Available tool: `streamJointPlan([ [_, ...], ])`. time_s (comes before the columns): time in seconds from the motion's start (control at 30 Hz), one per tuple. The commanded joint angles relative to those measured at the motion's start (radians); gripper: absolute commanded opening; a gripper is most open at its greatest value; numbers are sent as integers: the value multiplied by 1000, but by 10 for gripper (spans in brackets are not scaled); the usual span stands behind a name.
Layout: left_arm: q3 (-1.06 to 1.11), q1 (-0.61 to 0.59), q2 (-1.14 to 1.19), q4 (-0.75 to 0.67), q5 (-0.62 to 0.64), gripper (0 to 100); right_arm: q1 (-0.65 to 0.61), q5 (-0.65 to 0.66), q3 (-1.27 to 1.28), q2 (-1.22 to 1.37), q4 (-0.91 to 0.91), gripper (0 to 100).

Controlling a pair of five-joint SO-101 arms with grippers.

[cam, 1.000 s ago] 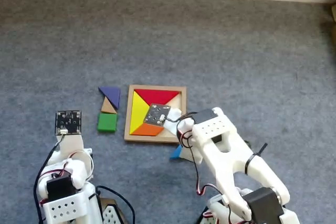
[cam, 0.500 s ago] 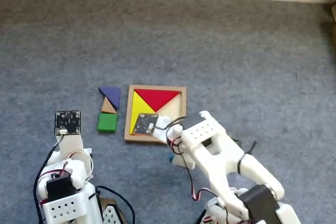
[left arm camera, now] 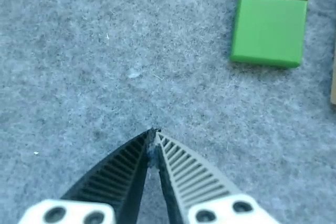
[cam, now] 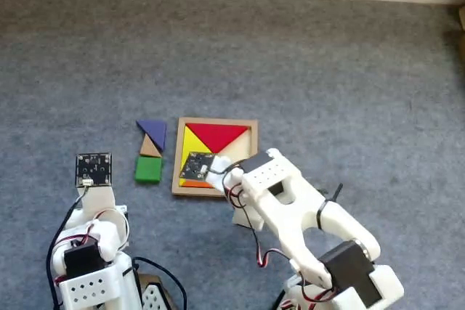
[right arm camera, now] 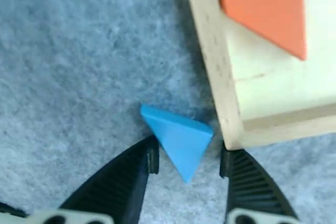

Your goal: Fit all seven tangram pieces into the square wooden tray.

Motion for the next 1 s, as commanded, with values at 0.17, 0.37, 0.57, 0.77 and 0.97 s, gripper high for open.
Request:
streamJointPlan([
  [0.17, 19, -12, -38, 2, -9, 6, -44, -12, -58, 7, -27, 283],
  [0.37, 19, -12, -38, 2, -9, 6, -108, -12, -58, 5, -25, 283],
  [0.57, 19, -10, -38, 2, -9, 6, -110, -11, -56, -4, -13, 283],
  [0.77, 19, -8, -38, 2, -9, 6, -108, 28, -12, -145, 58, 282],
  [0.97, 19, -12, -38, 2, -9, 6, -145, 31, 104, -262, 54, 282],
])
